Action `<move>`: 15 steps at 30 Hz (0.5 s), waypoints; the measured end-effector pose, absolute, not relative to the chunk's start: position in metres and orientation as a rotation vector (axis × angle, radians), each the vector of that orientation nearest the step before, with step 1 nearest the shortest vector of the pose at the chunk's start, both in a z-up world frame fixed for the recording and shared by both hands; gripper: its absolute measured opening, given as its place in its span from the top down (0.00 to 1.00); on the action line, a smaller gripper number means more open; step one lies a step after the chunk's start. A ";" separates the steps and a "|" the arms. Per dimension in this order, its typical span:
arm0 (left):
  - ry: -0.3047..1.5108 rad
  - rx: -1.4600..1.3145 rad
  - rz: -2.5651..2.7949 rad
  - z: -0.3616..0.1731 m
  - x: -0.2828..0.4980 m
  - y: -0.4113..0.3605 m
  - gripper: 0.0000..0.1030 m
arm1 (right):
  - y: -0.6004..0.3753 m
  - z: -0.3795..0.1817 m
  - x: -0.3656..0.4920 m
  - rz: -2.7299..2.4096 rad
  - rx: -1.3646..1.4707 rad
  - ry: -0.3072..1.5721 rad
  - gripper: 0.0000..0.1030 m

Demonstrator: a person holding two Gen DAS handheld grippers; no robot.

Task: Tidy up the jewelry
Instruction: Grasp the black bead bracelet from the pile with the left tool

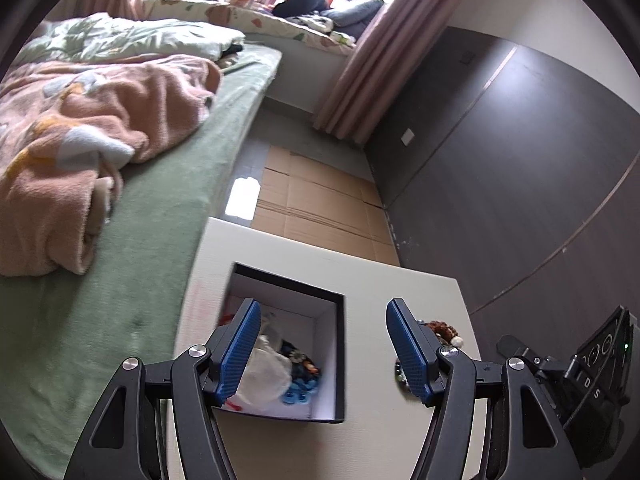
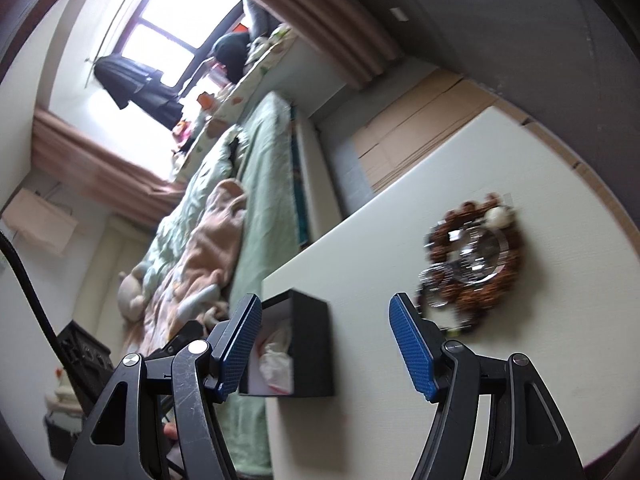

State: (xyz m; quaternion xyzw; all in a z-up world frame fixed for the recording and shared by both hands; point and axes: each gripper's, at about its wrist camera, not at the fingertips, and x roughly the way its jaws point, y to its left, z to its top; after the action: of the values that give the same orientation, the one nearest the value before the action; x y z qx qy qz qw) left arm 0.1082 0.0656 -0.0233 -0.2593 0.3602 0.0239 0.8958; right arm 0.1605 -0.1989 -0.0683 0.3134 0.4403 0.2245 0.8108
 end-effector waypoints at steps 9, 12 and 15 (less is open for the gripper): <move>0.754 -0.466 -0.037 -0.025 0.122 0.023 0.36 | -0.235 -0.078 0.167 0.383 0.683 0.964 0.35; 0.766 -0.433 -0.070 -0.028 0.128 0.006 0.36 | -0.245 -0.081 0.168 0.365 0.696 0.977 0.35; 0.774 -0.410 -0.091 -0.032 0.131 -0.006 0.36 | -0.252 -0.085 0.171 0.338 0.704 0.988 0.35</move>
State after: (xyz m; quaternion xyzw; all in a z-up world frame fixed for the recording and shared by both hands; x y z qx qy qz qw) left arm 0.1306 -0.0059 -0.0323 -0.1983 0.3748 -0.0440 0.9046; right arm 0.1708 -0.2521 -0.0847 0.3292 0.4619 0.1581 0.8082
